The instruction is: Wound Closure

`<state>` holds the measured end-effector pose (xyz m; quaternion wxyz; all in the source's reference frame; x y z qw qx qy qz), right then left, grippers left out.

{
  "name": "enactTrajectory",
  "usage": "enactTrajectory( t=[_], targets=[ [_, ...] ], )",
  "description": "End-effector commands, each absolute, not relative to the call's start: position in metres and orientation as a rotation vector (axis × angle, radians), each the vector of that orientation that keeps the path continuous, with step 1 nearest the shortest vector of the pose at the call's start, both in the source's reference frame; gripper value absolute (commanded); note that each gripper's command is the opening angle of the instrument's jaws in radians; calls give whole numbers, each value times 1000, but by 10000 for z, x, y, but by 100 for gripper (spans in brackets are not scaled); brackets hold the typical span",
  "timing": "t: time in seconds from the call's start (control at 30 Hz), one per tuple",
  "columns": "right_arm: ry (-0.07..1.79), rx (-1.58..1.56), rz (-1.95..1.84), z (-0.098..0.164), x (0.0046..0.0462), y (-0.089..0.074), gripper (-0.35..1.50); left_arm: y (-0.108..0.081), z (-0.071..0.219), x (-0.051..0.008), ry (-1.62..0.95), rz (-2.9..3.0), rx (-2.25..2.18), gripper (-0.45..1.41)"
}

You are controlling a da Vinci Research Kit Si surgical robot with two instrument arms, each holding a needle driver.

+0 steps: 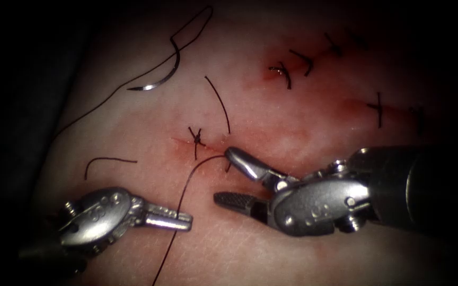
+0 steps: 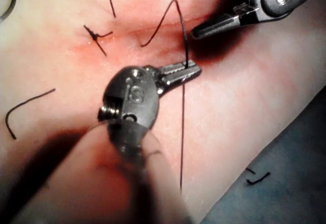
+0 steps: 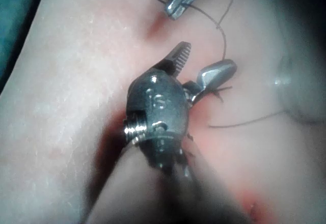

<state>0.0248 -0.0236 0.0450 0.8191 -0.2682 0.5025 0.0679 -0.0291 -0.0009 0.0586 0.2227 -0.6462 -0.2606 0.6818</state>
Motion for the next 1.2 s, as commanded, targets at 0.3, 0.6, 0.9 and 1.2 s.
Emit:
enactTrajectory(
  t=[0.3,0.6,0.9,1.2],
  targets=[
    [1057,-567,143,457,268,-228,108,-12,594,-301,-720,1880,-1785,-45],
    [1017,-541,122,458,270,-234,-35,-12,595,-304,-717,1879,-1784,-45],
    [964,-541,134,486,250,-218,-35,-14,593,-309,-667,1926,-1715,86],
    [932,-559,146,514,217,-200,-35,-46,601,-310,-747,2039,-1570,98]
  ],
)
